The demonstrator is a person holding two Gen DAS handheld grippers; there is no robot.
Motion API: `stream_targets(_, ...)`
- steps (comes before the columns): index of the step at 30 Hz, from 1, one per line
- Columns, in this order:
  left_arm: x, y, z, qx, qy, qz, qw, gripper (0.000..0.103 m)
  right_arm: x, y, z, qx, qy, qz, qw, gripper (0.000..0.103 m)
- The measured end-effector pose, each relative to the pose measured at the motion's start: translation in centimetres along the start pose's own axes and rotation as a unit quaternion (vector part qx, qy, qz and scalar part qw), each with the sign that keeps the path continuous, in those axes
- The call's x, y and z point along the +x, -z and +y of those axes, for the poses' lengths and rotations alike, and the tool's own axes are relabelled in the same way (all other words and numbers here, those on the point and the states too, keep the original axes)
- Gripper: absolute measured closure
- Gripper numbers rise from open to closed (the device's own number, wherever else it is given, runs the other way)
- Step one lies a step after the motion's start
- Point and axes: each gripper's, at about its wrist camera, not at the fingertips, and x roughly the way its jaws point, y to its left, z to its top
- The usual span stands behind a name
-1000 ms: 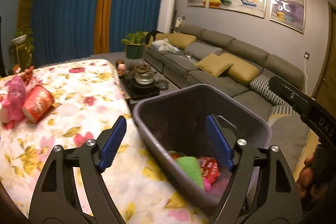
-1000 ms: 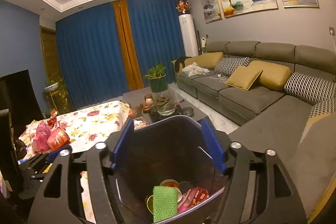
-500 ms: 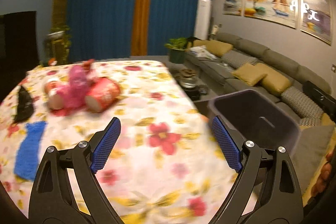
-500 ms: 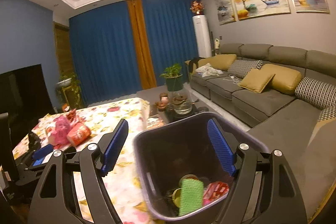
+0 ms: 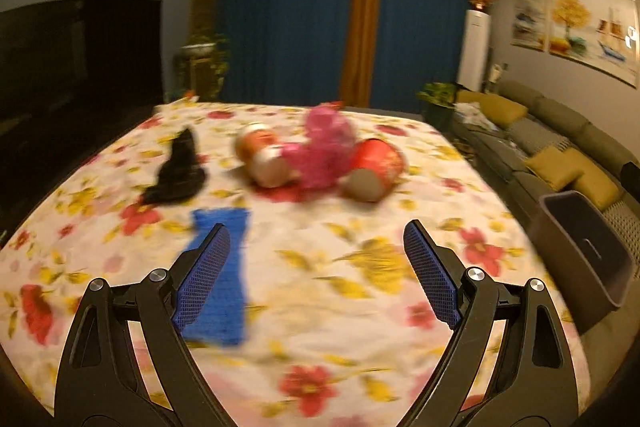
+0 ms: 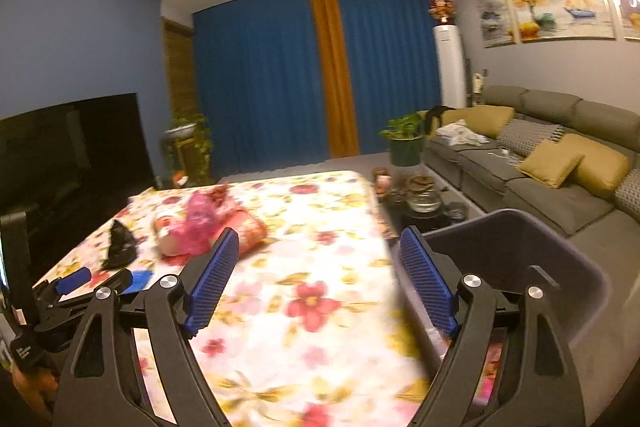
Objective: Collect trash
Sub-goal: 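Move both tools back over the table toward the blue mesh sleeve, then grasp the blue mesh sleeve with the left tool and lift it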
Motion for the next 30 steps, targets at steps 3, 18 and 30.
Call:
stream_targets(3, 0.2, 0.0, 2.8, -0.007, -0.021, 0.002, 0.9997, 0.016, 1.3, 0.3, 2.8, -0.004, -0.022, 0.008, 1.000, 0.021)
stream_targets(18, 2.7, 0.6, 8.9, -0.026, -0.047, 0.053, 0.9971, 0.016, 5.4, -0.1, 9.2, -0.012, -0.060, 0.024, 0.998, 0.018)
stream_targets(30, 7.7, 1.1, 8.2, -0.007, -0.043, 0.140, 0.9893, 0.027, 6.6, -0.9, 10.3, -0.023, -0.062, 0.023, 0.998, 0.018)
